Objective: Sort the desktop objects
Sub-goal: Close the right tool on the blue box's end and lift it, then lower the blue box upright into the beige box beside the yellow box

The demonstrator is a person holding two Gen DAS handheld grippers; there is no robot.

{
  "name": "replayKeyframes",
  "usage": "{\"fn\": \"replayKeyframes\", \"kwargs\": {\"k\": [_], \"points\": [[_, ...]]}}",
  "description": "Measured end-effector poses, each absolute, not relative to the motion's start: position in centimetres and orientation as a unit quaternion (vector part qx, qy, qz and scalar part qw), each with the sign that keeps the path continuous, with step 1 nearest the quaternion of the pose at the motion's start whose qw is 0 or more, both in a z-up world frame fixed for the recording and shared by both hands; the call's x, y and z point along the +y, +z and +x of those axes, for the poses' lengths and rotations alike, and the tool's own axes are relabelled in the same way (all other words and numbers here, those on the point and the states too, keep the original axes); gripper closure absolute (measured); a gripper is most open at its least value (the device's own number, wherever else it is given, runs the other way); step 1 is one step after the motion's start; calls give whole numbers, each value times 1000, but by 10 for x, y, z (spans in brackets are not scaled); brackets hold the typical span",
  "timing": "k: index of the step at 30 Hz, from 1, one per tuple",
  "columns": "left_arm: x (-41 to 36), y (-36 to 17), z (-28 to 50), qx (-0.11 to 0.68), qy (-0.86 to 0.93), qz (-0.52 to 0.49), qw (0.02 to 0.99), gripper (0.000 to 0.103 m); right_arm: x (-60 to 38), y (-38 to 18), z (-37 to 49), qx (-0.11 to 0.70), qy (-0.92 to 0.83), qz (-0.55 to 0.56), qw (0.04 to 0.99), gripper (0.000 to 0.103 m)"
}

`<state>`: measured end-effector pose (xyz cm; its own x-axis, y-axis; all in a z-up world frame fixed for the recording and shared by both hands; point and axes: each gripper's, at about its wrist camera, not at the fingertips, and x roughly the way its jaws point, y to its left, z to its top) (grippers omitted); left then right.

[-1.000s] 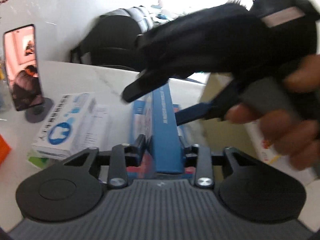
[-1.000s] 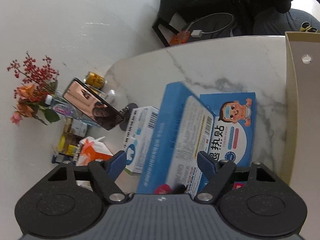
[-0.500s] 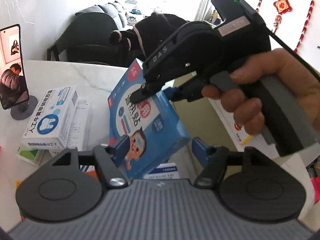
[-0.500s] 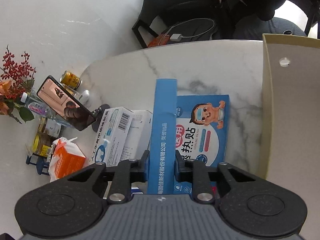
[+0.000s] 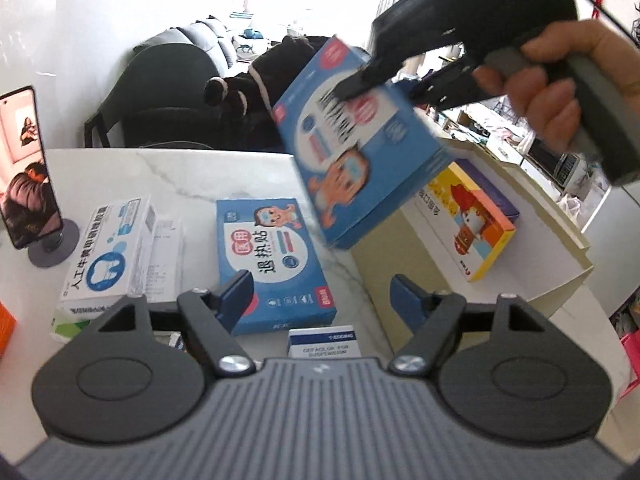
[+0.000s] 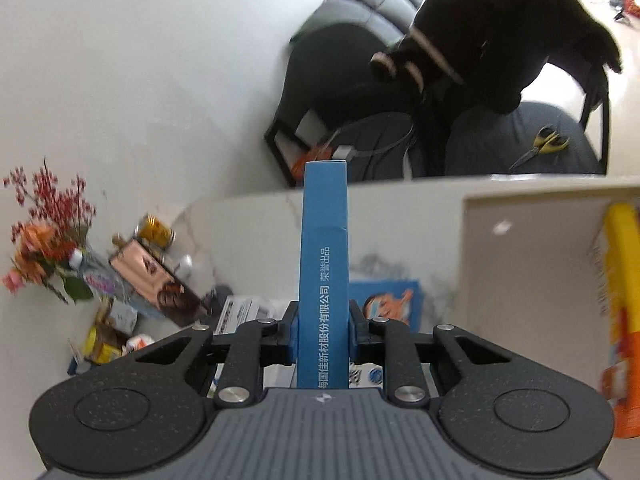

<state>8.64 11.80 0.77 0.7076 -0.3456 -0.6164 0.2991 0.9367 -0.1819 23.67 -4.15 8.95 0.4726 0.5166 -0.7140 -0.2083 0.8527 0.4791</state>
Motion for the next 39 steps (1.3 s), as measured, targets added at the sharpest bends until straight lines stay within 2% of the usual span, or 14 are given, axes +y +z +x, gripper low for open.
{"fn": "replayKeyframes", "kwargs": {"k": [8,16,26,34,39], "points": [[100,-1,98,361,-176,10,916,25,-98,113,233,442,158,154,869,78],[101,-13,112,380,-165,7,910,23,-154,87,236,456,86,138,875,78],[104,-21,125,395,-151,3,906,22,-135,27,245,485,52,52,872,78],[109,-23,129,400,-143,4,905,22,-114,8,253,469,13,-51,882,78],[108,-27,130,404,-143,4,903,22,-114,4,249,449,5,-68,891,78]]}}
